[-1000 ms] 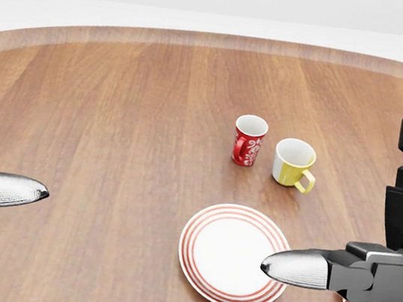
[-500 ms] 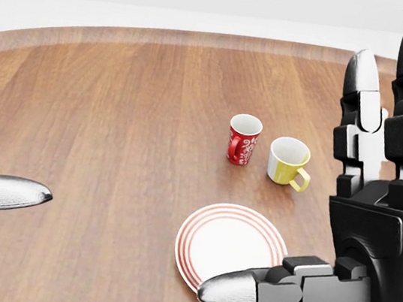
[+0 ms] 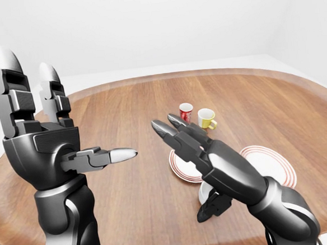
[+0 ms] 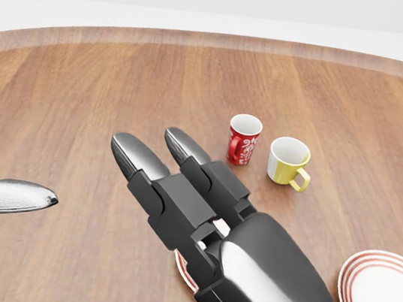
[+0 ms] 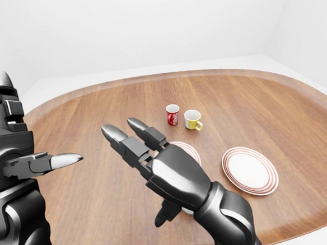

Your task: Put the white mug on the left plate.

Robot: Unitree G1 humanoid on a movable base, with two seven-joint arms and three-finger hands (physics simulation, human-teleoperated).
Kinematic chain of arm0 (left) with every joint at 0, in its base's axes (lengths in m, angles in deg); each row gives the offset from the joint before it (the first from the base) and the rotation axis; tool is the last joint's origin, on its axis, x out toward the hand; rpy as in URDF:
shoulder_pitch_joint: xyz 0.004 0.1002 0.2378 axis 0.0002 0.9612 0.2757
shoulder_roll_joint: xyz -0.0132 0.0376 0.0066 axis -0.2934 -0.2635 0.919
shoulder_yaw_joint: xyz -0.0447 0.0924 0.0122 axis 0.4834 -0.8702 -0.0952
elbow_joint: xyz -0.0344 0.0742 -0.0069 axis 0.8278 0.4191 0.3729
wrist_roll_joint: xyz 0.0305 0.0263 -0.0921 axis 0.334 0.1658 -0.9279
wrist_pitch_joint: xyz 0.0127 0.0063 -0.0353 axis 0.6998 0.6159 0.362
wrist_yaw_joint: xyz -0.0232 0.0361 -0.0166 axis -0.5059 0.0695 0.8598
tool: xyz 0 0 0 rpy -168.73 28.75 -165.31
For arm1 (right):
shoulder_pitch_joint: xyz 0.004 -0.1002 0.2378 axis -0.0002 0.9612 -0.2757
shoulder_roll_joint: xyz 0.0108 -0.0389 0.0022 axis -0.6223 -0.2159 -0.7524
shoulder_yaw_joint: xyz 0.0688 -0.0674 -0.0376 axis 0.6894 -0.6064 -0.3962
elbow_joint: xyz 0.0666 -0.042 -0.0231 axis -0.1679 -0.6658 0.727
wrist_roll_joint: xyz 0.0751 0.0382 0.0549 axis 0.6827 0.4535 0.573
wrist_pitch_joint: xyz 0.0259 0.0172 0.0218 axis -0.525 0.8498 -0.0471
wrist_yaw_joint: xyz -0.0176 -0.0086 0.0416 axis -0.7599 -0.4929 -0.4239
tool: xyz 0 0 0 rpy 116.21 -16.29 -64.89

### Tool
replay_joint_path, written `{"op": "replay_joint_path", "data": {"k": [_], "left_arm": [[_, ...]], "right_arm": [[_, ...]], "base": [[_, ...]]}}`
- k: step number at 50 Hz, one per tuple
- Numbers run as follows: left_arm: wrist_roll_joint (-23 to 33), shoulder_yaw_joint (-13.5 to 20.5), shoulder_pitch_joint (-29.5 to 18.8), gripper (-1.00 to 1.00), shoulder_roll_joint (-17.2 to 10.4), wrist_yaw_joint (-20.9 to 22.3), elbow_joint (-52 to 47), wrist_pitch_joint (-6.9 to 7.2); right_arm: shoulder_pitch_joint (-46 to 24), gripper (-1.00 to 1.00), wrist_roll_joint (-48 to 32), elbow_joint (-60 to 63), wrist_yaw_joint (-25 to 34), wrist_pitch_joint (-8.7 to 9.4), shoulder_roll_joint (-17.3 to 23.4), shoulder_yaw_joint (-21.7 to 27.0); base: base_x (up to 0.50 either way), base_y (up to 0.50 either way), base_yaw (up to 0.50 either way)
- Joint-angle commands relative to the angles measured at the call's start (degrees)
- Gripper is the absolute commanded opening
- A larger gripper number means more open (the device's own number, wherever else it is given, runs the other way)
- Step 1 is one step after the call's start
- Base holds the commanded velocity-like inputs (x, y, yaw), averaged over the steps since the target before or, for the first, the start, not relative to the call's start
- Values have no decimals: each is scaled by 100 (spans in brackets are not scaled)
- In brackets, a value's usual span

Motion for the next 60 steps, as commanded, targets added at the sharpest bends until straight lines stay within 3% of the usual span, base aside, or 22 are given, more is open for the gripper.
{"op": "replay_joint_path", "data": {"k": [1,15,23,38,45,60], "left_arm": [[19,0,-4,100,4,14,16,0],[-6,42,-26,100,-17,13,70,0],[2,25,-7,100,-12,15,74,0],[-4,28,-17,100,-16,5,57,0],[7,25,-17,100,-14,8,60,0],[29,14,3,100,-4,21,69,0]], "right_arm": [[583,100,-1310,237,174,0,-116,96],[415,100,-2391,528,174,0,-605,563],[719,100,-2942,589,174,0,-879,815],[1321,100,-2972,407,174,0,-899,962],[1611,100,-2846,-72,174,0,-807,1285],[2141,100,-2915,-155,174,0,-919,1247]], "base": [[0,0,0],[0,0,0],[0,0,0],[0,0,0],[0,0,0],[0,0,0]]}}
